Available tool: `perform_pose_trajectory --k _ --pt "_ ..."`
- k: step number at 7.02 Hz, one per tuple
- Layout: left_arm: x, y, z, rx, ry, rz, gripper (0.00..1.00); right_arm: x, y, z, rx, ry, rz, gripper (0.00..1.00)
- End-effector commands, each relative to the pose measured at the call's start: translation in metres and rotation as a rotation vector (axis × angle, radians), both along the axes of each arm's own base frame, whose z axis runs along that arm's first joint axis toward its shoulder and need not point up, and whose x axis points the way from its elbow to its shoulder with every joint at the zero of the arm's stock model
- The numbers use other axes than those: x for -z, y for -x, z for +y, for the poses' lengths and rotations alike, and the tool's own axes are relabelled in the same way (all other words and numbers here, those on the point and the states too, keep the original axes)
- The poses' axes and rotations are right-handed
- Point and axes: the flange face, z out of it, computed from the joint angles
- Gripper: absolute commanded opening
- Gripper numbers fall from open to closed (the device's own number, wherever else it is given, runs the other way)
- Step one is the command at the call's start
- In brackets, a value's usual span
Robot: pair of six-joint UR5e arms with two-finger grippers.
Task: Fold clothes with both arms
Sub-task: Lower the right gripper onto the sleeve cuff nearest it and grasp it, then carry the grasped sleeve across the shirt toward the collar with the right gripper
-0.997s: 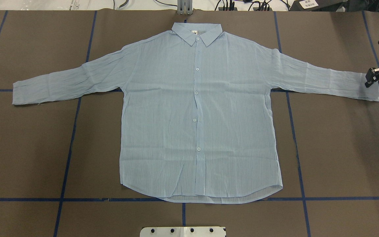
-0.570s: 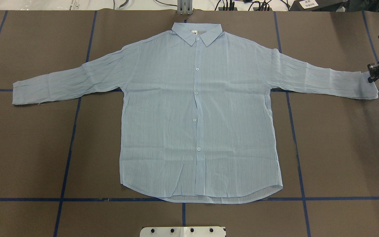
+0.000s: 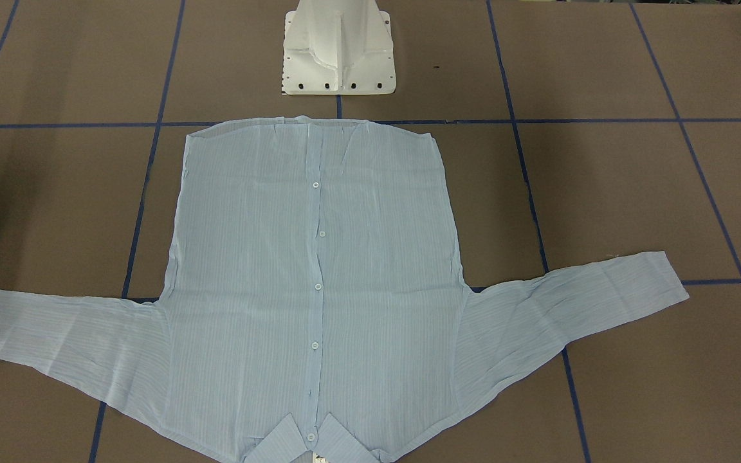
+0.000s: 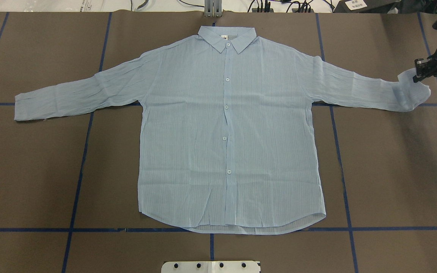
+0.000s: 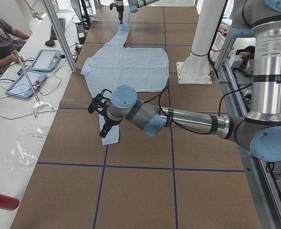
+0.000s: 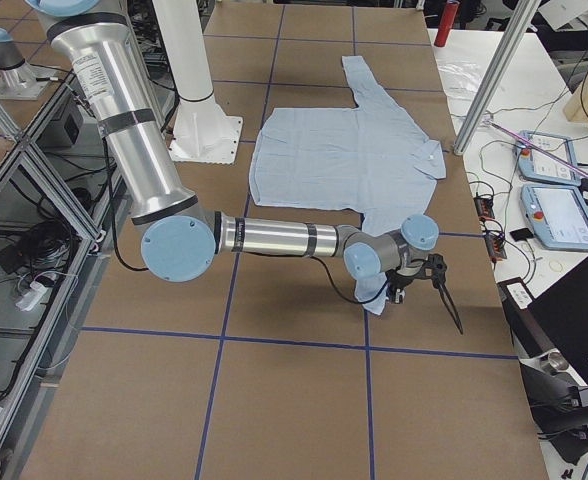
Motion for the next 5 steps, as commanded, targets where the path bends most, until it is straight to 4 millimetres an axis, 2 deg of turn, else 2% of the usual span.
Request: perform_pose_trajectory --k 1,2,3,5 --pt "0.001 0.000 0.000 -0.001 -0.002 0.000 1.00 0.091 0.083 0.015 -0.037 0.065 -0.103 0.00" --pt "0.000 0.000 0.000 -0.001 -0.001 0.000 1.00 0.151 0.137 0.011 -0.084 0.129 -0.145 0.00" --pt "0.000 0.000 -0.001 -0.002 -0.004 -0.001 1.00 0.200 0.181 0.009 -0.130 0.181 -0.168 0.00" --pt "0.000 0.000 0.000 -0.004 -0.007 -0.002 1.00 0.307 0.260 -0.002 -0.250 0.232 -0.198 0.00"
